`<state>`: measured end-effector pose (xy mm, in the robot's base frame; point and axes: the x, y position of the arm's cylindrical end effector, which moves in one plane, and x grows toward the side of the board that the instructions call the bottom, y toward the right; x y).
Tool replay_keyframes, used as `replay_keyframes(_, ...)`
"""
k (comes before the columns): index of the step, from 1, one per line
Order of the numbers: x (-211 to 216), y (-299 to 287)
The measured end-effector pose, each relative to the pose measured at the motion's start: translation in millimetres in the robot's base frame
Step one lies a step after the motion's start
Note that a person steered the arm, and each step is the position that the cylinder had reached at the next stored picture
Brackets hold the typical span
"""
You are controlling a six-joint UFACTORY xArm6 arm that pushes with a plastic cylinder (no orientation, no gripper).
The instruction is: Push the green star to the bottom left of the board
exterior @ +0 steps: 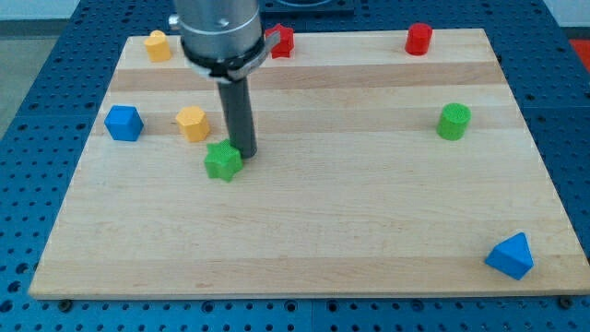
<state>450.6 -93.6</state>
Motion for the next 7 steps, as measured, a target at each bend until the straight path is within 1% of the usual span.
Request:
replay_keyframes(1, 4, -20)
replay_keyframes(2, 1, -20)
replay_keyframes(3, 11, -27)
replay_keyframes(5, 42, -88)
replay_keyframes(6, 65, -113)
replay_keyframes(7, 82, -119)
